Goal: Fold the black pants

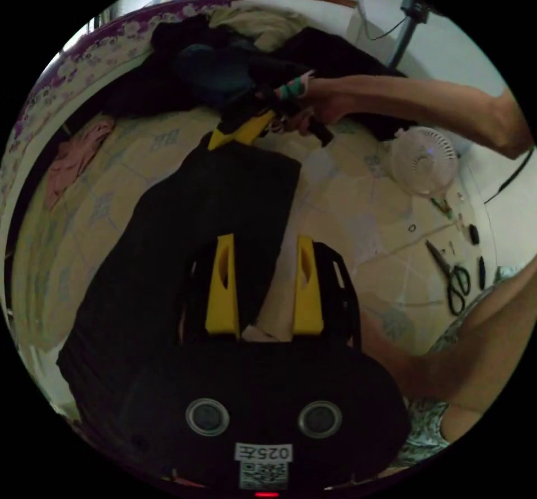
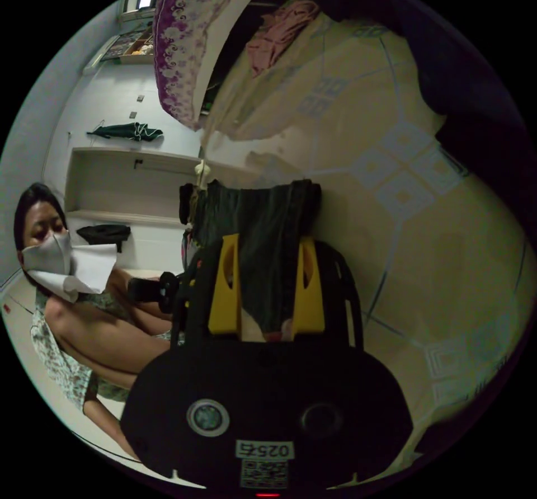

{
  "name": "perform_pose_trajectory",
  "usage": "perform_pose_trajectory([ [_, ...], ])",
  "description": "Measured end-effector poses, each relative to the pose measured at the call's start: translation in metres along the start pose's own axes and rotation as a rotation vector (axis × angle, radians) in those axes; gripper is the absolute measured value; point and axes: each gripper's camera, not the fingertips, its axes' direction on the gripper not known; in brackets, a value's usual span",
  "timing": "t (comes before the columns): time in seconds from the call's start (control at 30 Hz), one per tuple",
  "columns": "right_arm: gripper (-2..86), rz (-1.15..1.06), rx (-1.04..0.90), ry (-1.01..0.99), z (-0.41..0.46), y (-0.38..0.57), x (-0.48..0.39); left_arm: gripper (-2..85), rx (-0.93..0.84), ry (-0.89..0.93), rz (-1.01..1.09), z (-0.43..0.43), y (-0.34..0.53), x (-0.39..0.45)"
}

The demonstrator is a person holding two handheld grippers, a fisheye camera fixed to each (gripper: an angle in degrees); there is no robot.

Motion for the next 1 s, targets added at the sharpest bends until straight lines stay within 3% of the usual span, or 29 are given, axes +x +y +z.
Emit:
perform_pose_trajectory([
  [0.07,15.1,0.006,0.035,0.004,0.003,-0.004,0.007,9.7,0.084,0.121,0.036,-0.022,0.000,0.015],
  [0.13,14.6,0.017,0.061,0.001,0.009,-0.008,0.013,9.0,0.063,0.000,0.057,-0.022,-0.007,0.028],
  [0.2,14.1,0.020,0.063,-0.006,0.017,-0.013,0.018,8.3,-0.129,-0.112,0.022,-0.004,-0.015,0.032],
  [0.23,13.9,0.024,0.058,-0.016,0.024,-0.018,0.021,8.0,-0.024,-0.073,0.028,-0.016,-0.013,0.034],
  [0.37,11.3,0.012,0.024,0.047,0.052,-0.033,0.023,7.7,-0.100,-0.065,0.036,-0.044,-0.005,0.044],
  [0.47,5.8,0.042,0.004,0.167,0.075,-0.044,0.027,6.3,-0.072,-0.104,0.040,-0.069,0.009,0.055],
  [0.53,4.5,0.117,0.021,0.130,0.084,-0.047,0.038,3.7,-0.029,-0.110,0.004,-0.086,0.020,0.054],
  [0.6,3.6,0.180,0.092,0.121,0.083,-0.042,0.048,2.0,0.033,-0.043,-0.103,-0.104,0.031,0.039],
  [0.7,2.6,0.242,0.189,0.099,0.075,-0.023,0.057,-0.5,0.025,0.272,-0.307,-0.121,0.028,0.001],
  [0.8,2.0,0.347,0.276,0.049,0.057,-0.001,0.065,-1.2,0.035,0.503,-0.259,-0.130,0.010,-0.010],
  [0.87,1.6,0.417,0.387,-0.099,0.043,0.017,0.058,-1.4,0.127,0.635,-0.192,-0.166,-0.002,-0.008],
  [1.0,1.6,0.322,0.414,-0.333,0.060,0.005,0.004,-1.5,0.337,0.858,-0.254,-0.258,0.007,-0.032],
])
